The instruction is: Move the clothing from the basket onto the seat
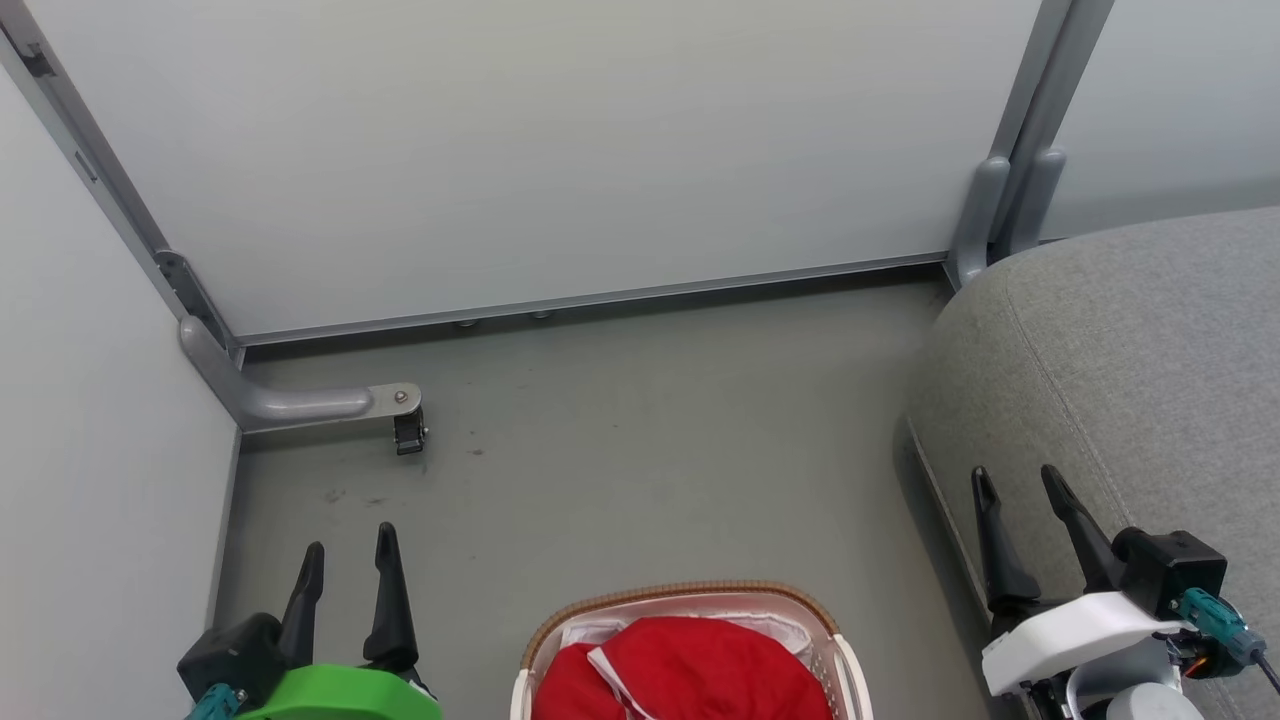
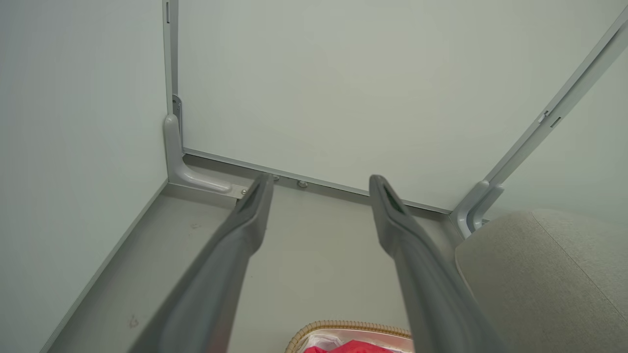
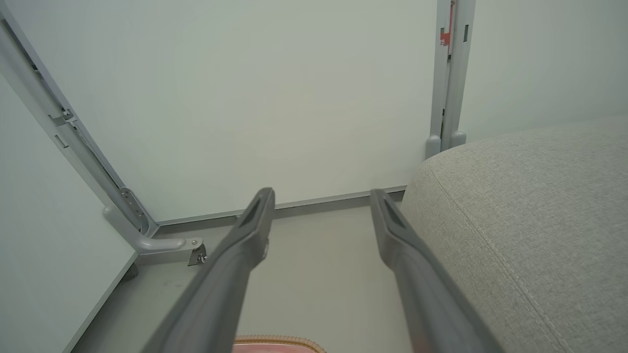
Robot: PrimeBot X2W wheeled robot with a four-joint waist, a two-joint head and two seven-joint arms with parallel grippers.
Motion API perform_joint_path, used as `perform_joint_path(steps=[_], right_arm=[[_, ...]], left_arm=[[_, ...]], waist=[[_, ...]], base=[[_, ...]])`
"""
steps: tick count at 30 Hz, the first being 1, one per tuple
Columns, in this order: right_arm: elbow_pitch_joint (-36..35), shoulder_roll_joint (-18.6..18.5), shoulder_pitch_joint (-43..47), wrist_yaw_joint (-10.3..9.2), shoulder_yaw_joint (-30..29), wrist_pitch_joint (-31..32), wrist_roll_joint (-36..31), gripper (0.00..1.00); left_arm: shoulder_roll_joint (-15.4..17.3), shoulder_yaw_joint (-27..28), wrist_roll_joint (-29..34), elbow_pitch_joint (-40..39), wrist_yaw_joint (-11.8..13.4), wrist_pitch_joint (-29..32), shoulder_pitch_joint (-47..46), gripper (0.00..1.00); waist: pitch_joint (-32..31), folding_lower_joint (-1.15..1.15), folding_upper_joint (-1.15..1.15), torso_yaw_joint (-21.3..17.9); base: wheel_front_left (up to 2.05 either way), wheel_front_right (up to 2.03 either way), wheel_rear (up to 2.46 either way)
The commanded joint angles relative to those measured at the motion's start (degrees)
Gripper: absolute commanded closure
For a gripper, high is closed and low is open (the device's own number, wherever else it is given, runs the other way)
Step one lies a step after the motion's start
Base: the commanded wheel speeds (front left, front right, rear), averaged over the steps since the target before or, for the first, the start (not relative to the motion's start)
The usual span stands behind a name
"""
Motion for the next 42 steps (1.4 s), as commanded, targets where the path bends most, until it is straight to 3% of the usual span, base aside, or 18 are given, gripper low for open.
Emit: perform_joint_path(steps=[1,25,42], right_arm=[[0.0,-0.3,0.7,0.02,0.1,-0.7,-1.2,0.0],[1.8,-0.5,1.3,0.01,1.0,-3.1,-10.9,0.0],[2.7,-0.4,0.7,0.01,0.9,-3.1,-9.9,0.0]], left_arm=[[0.4,-0.1,1.0,0.0,0.3,-0.5,0.6,0.0],[0.5,-1.4,8.3,3.3,0.9,-3.1,1.4,0.0],[0.5,-1.3,8.0,4.0,0.7,-2.9,1.1,0.0]], waist=[[0.0,0.0,0.0,0.0],[-0.3,0.0,0.0,0.6],[-0.1,0.0,0.0,0.5]], base=[[0.0,0.0,0.0],[0.0,0.0,0.0],[0.0,0.0,0.0]])
